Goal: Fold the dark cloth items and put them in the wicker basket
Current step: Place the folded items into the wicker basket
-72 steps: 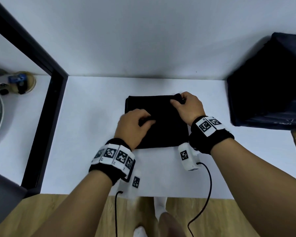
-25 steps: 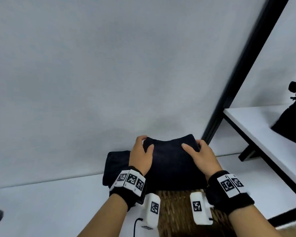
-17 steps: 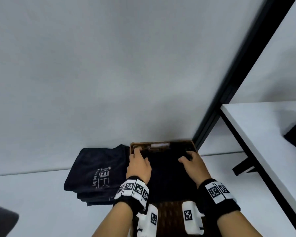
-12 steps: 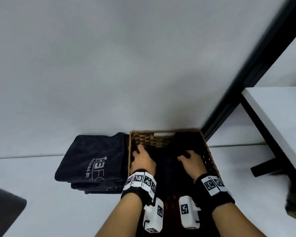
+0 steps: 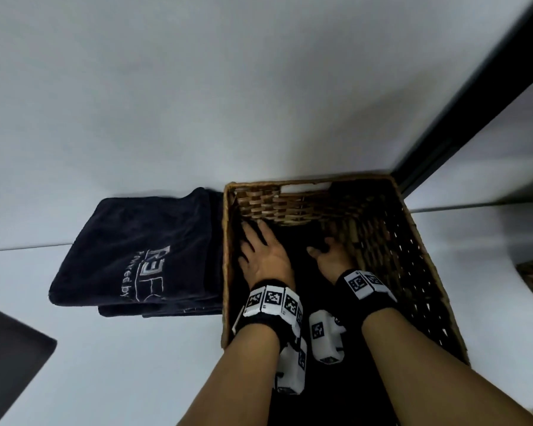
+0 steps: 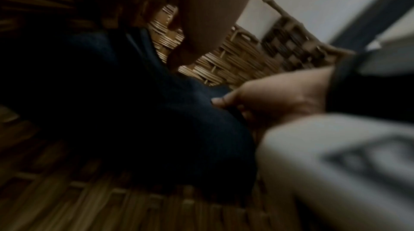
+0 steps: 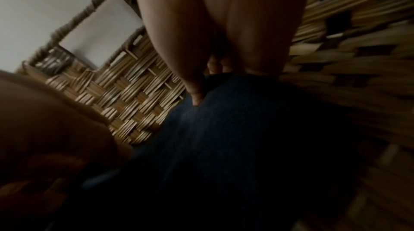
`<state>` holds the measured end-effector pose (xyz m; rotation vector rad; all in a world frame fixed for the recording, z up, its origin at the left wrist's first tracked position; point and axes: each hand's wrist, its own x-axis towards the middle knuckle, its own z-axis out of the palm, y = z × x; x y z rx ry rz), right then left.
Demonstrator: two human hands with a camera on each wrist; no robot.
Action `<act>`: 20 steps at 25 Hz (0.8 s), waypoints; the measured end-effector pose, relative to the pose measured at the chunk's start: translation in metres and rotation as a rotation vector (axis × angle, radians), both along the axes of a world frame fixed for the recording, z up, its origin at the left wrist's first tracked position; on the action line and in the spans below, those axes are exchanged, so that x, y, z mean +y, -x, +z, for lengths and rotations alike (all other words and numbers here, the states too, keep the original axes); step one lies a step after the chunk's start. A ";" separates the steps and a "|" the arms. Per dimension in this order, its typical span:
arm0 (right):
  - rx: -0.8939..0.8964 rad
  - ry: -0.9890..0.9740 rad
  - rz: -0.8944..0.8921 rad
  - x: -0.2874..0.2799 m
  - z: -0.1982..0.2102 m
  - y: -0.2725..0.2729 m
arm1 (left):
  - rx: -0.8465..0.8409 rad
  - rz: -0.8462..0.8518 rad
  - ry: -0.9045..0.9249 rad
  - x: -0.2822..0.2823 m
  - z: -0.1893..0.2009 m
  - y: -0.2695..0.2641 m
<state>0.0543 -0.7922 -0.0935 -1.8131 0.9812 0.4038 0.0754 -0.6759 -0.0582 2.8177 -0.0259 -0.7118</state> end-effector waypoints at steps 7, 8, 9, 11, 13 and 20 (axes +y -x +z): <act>-0.159 0.440 0.210 0.011 0.000 0.015 | 0.287 -0.087 -0.009 0.005 -0.016 0.008; -0.088 0.388 0.293 0.014 0.002 0.019 | 0.309 -0.047 0.030 0.002 -0.010 0.007; -0.046 0.346 0.348 0.015 0.007 0.022 | 0.301 -0.025 0.065 -0.001 -0.001 0.006; -0.096 0.350 0.340 0.015 0.030 0.021 | 0.220 -0.011 0.180 -0.005 0.026 0.003; -0.273 0.365 0.240 0.019 0.077 0.020 | 0.093 -0.017 0.354 -0.001 0.069 0.001; -0.418 0.059 0.231 0.112 0.184 -0.001 | -0.415 0.260 0.573 0.131 0.199 -0.025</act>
